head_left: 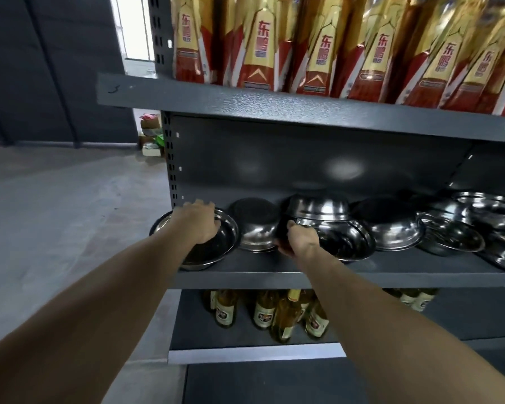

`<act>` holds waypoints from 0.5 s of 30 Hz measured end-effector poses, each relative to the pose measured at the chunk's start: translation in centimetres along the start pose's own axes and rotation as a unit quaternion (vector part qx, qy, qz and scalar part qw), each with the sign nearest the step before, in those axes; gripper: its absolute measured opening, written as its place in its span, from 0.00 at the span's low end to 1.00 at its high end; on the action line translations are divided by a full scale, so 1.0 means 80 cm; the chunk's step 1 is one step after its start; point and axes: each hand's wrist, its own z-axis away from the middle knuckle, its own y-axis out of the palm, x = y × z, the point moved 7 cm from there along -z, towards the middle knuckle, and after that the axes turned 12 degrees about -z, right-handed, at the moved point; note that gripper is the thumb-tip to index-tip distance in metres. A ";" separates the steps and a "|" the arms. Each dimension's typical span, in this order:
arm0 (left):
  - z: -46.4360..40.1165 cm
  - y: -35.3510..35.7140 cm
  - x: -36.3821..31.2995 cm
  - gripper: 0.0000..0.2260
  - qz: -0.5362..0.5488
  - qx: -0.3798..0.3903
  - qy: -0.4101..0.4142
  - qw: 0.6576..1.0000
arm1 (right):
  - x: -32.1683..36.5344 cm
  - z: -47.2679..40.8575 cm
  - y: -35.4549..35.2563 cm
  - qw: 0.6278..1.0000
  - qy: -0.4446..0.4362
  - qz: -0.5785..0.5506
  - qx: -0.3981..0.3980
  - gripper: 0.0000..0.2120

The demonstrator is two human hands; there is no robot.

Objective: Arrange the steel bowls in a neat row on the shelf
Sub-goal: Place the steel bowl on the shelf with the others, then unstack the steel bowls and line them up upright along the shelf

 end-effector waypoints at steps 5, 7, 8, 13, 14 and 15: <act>-0.030 -0.022 -0.052 0.24 -0.001 -0.002 0.004 1.000 | 0.050 -0.037 -0.022 1.000 -0.026 0.002 0.006 0.07; -0.041 -0.028 -0.074 0.24 0.001 0.000 0.008 1.000 | 0.064 -0.051 -0.042 1.000 -0.029 0.007 -0.006 0.08; -0.047 -0.030 -0.086 0.24 0.003 0.001 0.010 1.000 | 0.069 -0.057 -0.054 0.999 -0.028 0.011 -0.018 0.09; -0.074 -0.034 -0.153 0.25 0.004 0.005 0.031 0.999 | 0.085 -0.083 -0.105 0.999 -0.029 0.016 -0.040 0.08; -0.080 -0.034 -0.165 0.25 0.006 0.005 0.039 0.999 | 0.088 -0.085 -0.116 0.998 -0.031 0.020 -0.047 0.08; -0.086 -0.035 -0.178 0.25 0.009 0.003 0.047 0.999 | 0.092 -0.088 -0.125 0.998 -0.034 0.019 -0.052 0.08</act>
